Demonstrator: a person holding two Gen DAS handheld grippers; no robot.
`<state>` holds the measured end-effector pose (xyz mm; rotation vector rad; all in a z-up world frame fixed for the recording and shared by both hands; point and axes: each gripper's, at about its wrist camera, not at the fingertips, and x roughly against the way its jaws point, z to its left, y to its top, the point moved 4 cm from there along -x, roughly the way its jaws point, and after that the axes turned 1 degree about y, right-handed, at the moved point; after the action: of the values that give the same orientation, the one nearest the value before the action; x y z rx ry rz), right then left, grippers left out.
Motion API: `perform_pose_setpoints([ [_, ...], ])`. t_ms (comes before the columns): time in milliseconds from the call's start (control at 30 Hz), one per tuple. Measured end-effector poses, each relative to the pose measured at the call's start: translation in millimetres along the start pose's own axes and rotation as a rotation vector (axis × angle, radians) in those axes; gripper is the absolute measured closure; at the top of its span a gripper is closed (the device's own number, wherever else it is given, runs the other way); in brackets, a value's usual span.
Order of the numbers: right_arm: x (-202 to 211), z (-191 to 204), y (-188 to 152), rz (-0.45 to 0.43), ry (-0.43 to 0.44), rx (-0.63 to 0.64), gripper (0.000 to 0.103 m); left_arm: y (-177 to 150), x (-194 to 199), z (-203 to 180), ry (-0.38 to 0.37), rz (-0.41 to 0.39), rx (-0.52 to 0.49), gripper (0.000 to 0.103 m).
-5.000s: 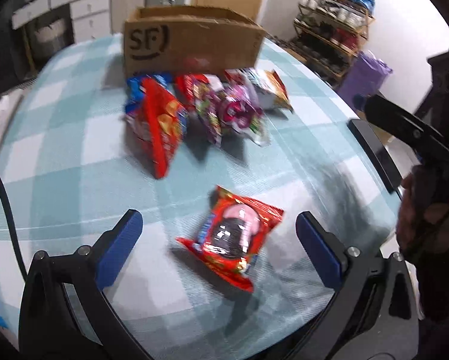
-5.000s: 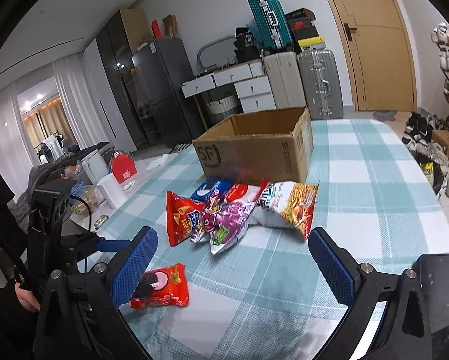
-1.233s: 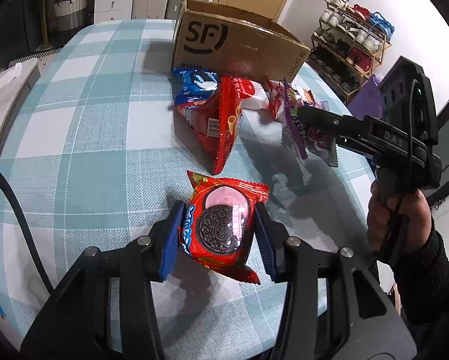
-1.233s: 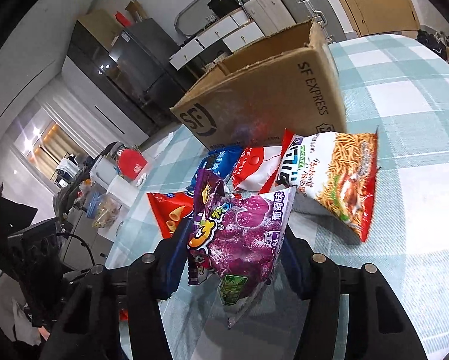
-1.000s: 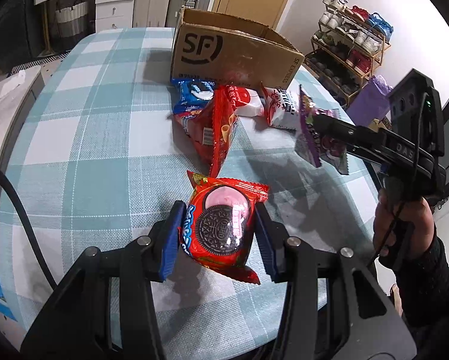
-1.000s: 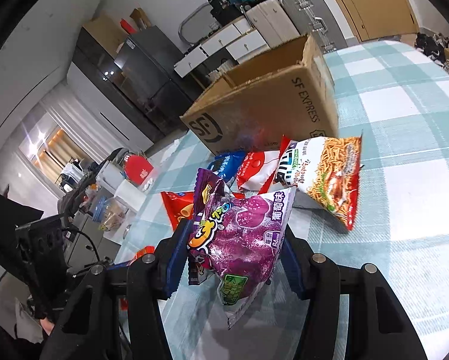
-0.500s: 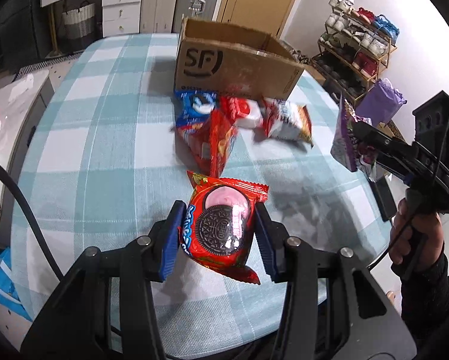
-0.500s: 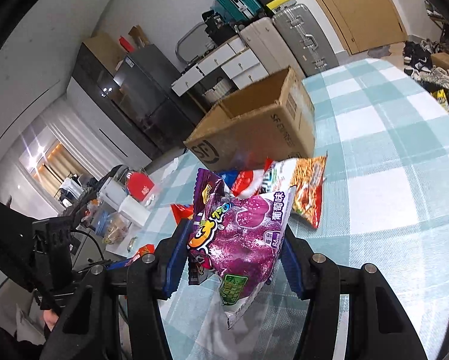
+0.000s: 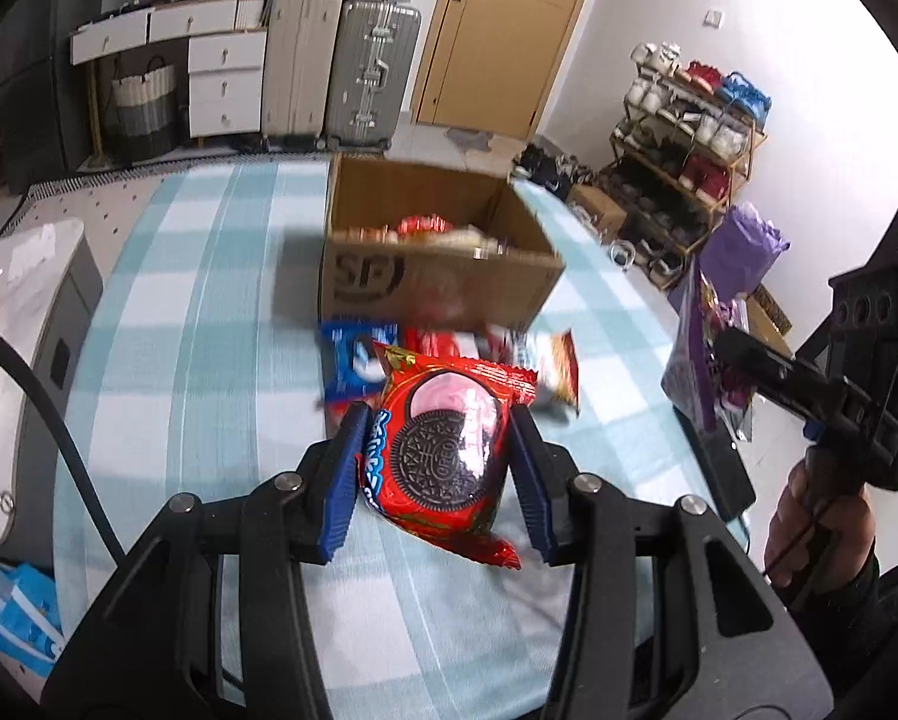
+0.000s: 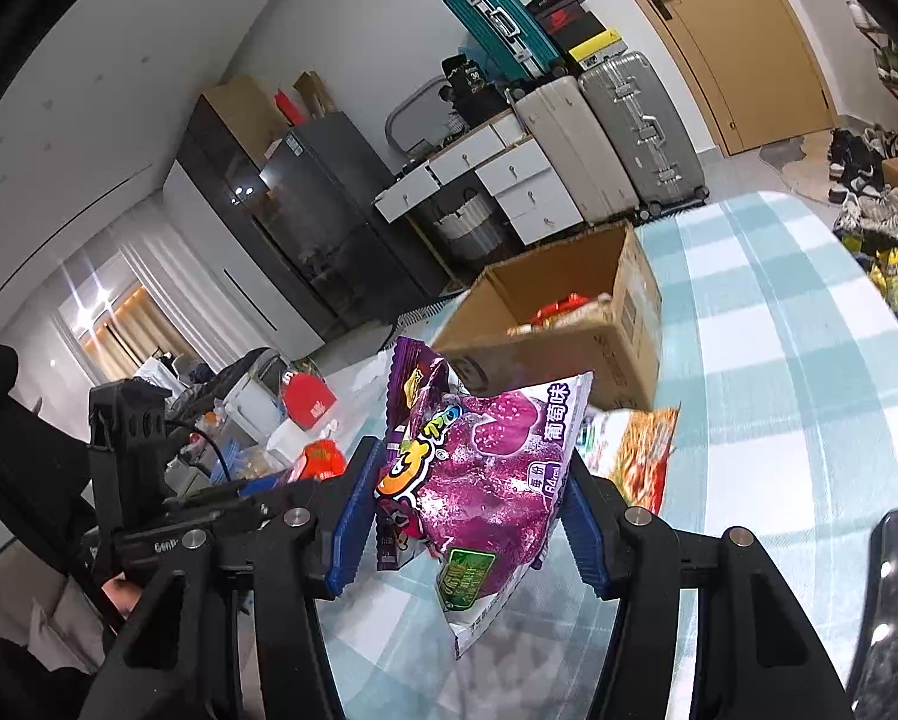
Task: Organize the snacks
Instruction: 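Carry the Oreo pack with the left gripper while the right carries the purple bag to the box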
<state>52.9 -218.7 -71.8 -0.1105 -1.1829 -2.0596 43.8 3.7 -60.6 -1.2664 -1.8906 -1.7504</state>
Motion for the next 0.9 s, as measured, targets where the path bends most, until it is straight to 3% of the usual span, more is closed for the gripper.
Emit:
perform_pose_setpoints([
  [267,7.3,19.7,32.3,-0.017,0.013,0.052,0.046,49.2,9.3,-8.8,-0.002,-0.066,-0.036,0.060],
  [633,-4.9,46.1,77.4,-0.032,0.050,0.110,0.046,92.6,1.8,-13.5,-0.023,-0.086,-0.045,0.060],
  [900,-24.7,66.7,116.1,-0.021,0.092,0.127,0.046,128.5,-3.4,0.5,-0.047,-0.124,0.041,0.060],
])
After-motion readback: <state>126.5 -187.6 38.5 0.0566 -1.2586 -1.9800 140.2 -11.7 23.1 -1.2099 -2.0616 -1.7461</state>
